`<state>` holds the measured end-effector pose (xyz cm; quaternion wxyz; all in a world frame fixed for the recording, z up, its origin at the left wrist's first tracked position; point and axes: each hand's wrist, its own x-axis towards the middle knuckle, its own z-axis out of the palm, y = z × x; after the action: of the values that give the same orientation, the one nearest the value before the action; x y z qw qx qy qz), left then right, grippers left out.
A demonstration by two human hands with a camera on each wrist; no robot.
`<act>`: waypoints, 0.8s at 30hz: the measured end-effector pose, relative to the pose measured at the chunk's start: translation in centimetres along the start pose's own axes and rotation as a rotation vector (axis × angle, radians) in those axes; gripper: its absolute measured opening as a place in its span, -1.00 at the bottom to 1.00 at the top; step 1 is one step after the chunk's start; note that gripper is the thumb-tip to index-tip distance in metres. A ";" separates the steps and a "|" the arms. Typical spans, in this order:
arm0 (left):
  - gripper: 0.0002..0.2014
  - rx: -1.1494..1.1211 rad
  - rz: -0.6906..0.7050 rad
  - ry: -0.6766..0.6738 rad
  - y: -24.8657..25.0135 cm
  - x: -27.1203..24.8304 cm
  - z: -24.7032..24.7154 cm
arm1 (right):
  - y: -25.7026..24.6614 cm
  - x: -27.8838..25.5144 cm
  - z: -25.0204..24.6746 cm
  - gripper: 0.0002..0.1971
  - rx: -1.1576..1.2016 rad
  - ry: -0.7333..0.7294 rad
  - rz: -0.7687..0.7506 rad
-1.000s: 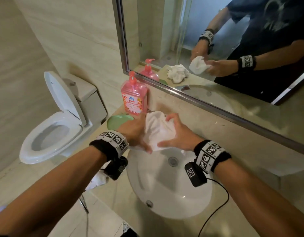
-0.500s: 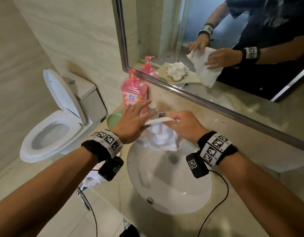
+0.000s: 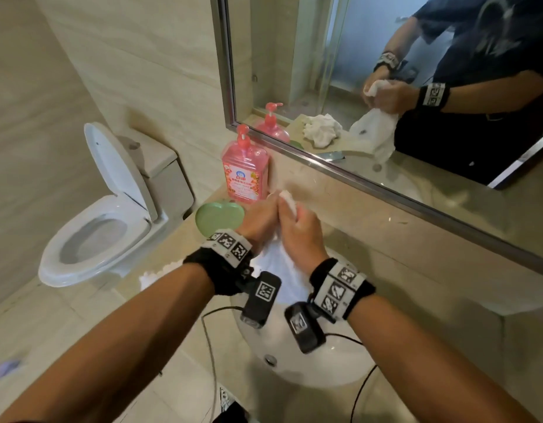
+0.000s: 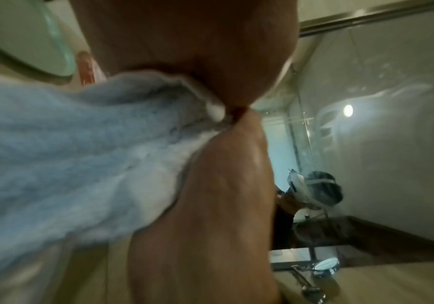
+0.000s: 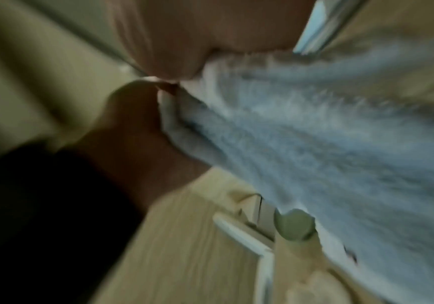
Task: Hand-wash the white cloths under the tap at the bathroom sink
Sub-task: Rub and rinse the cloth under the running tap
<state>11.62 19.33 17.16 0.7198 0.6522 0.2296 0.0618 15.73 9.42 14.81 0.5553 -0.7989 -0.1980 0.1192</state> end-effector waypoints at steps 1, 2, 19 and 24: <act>-0.68 0.051 0.016 -0.028 -0.2 -0.2 0.5 | -0.2 0.6 0.2 -0.57 0.023 0.046 0.055; -0.68 0.112 0.039 -0.065 -0.4 -0.4 0.7 | -0.4 1.1 0.0 -0.56 0.042 0.078 0.122; -0.65 1.405 0.046 -0.358 -1.4 -0.4 -7.3 | 0.9 1.6 -4.9 -0.46 -0.583 -0.565 -0.148; -0.61 0.788 0.055 -0.215 -1.4 -1.1 -9.1 | 3.9 1.4 -7.3 -0.75 -0.392 -0.499 0.141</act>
<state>6.61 26.99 15.67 0.4330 0.8866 0.1414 -0.0801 20.71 2.73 13.75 0.3158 -0.8484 -0.2914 0.3090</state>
